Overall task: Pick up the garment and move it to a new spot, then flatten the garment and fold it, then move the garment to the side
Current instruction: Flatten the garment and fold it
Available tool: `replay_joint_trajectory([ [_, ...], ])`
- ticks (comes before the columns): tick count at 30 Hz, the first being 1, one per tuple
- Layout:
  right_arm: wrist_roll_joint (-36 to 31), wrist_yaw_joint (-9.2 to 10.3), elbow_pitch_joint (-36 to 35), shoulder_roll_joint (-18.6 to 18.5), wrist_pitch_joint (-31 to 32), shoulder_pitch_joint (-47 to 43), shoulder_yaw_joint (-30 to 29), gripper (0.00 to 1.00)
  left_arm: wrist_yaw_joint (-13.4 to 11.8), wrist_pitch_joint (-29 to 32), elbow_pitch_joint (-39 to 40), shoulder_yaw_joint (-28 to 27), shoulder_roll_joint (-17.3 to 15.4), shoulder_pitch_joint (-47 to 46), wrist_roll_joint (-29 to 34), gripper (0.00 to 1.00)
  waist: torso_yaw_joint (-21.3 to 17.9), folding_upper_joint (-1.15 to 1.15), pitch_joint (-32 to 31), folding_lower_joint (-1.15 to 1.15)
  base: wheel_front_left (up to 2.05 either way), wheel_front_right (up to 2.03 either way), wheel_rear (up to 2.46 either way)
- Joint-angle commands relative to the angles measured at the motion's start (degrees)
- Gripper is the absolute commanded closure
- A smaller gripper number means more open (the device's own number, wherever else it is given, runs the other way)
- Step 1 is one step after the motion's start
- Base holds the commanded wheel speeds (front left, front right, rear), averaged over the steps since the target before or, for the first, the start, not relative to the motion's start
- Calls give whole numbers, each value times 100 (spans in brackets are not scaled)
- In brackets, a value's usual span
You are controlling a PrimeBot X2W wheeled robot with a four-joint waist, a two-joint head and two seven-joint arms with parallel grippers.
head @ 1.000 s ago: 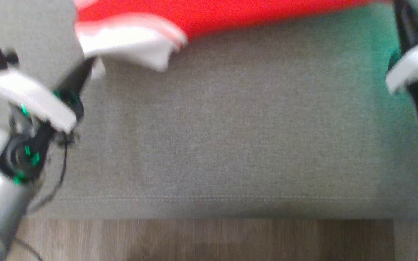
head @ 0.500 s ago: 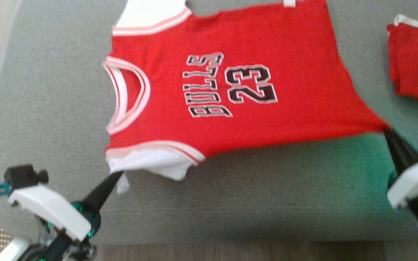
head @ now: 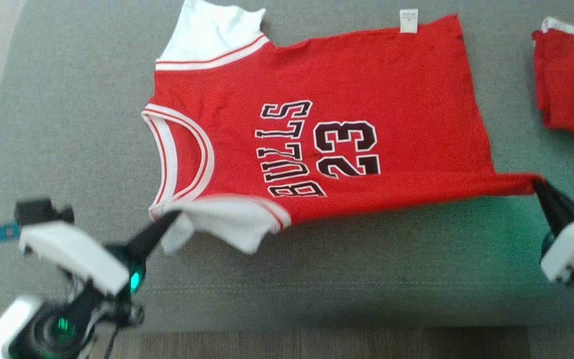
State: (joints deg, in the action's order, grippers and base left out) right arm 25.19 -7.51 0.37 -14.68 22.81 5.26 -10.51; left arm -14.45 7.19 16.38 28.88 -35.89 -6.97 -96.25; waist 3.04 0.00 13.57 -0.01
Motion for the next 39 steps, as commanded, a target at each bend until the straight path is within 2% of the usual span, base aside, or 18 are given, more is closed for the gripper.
replay_joint_trajectory([
  [1, -46, 2, -156, -133, 21, 249, 84, 100, 23, -3, 85, -311, -111, -433, -30, 100, 5, 0, 110, 1, 0, 0, 0],
  [8, -82, 2, 420, -194, 69, 1262, 391, 100, 204, 143, -772, -263, 307, -1569, 103, 100, -20, 0, 478, 1, 0, 0, 0],
  [18, -234, 2, 1291, -395, -340, 2514, 1002, 98, 539, 110, -2078, -37, 509, -2572, 703, 100, -50, 0, 971, 1, 0, 0, 0],
  [20, -246, 2, 1499, -446, -465, 2717, 1134, 89, 617, 99, -2234, -10, 547, -2681, 765, 100, -41, 0, 1040, 1, 0, 0, 0],
  [22, -222, 2, 1708, -467, -615, 2895, 1264, 60, 686, 33, -2369, -20, 606, -2768, 809, 100, -25, 0, 1088, 1, 0, 0, 0],
  [23, -193, 2, 1803, -479, -706, 2968, 1338, 33, 727, -4, -2426, -23, 645, -2805, 828, 68, -16, 0, 1103, 1, 0, 0, 0],
  [24, -162, 2, 1897, -487, -812, 3030, 1387, 0, 774, -40, -2473, -21, 690, -2832, 840, 7, -8, 0, 1114, 1, 0, 0, 0],
  [25, -142, 2, 1974, -502, -936, 3082, 1435, 0, 822, -69, -2520, -19, 728, -2851, 849, 0, 1, 0, 1120, 1, 0, 0, 0],
  [30, -129, 2, 2213, -544, -1671, 3059, 1472, 0, 1125, -470, -2529, -33, 807, -2710, 1059, 0, 9, 0, 1049, 1, 0, 0, 0],
  [33, -119, 2, 2176, -499, -2062, 2790, 1383, 0, 1247, -988, -2393, 54, 684, -2438, 1582, 0, -2, 0, 916, 1, 0, 0, 0],
  [34, -119, 2, 2176, -499, -2062, 2790, 1383, 0, 1247, -988, -2393, 54, 684, -2438, 1582, 0, -2, 0, 916, 1, 0, 0, 0],
  [39, -107, 2, 1894, -288, -2492, 2056, 1139, 0, 1058, -1870, -2183, 332, 628, -1778, 2518, 0, -3, 0, 680, 1, 0, 0, 0],
])
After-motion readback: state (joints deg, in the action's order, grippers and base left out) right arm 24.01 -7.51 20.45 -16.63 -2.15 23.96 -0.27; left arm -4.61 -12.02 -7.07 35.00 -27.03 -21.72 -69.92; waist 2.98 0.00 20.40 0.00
